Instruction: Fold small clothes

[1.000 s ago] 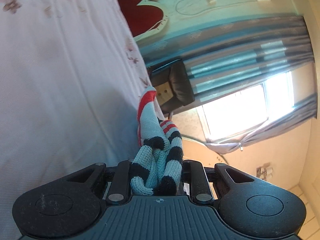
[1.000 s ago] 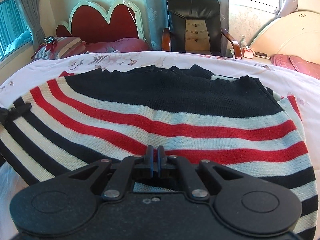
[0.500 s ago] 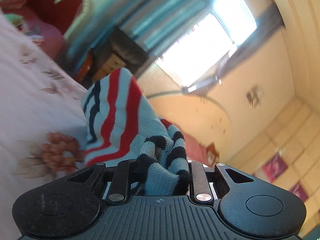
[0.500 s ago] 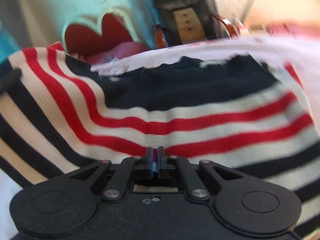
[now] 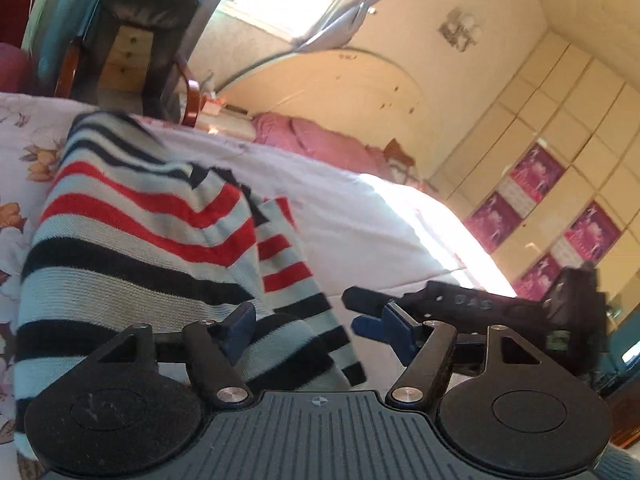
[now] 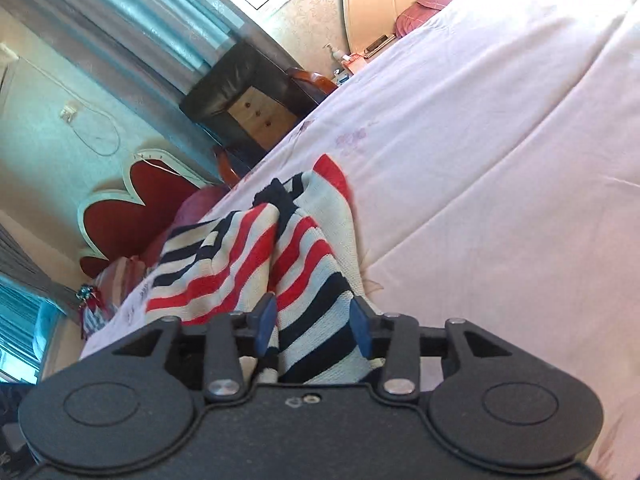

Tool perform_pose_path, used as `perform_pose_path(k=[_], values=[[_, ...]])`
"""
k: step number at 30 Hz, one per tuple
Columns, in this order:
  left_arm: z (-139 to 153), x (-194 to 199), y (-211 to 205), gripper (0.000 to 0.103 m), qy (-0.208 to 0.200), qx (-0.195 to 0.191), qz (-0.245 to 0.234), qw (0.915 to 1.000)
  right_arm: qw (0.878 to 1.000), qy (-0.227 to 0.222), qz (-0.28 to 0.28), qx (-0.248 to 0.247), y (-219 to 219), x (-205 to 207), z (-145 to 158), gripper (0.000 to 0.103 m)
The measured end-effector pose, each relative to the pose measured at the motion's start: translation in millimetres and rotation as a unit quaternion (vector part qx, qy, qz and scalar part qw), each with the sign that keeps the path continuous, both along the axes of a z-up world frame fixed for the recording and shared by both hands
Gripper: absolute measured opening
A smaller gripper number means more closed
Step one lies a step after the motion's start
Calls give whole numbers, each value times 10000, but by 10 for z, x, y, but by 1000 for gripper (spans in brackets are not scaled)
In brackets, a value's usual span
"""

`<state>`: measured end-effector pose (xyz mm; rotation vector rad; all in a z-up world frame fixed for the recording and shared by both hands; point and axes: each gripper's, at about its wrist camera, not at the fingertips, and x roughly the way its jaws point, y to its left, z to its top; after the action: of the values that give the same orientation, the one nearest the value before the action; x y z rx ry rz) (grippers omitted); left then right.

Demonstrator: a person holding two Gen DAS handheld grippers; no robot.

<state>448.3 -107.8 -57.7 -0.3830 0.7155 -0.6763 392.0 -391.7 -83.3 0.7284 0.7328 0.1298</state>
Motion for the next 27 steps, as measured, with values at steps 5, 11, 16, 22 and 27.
perform_pose_path(k=[5,11,16,22,27], values=[[151,-56,999,69,-345,-41,1224,9919,9983,13,410,410,112,45,39,61],[-334,320,1516,69,586,367,1770,9818,9936,494,781,652,511,281,-96,68],[-641,296,1421,69,830,154,1699,9818,9916,692,974,488,699,502,-128,69],[-710,396,1336,70,669,61,1761,9821,9785,324,1558,-1312,1098,605,102,21],[-707,564,1290,70,640,-169,1734,9826,9443,-834,1816,-2615,1226,322,456,18]])
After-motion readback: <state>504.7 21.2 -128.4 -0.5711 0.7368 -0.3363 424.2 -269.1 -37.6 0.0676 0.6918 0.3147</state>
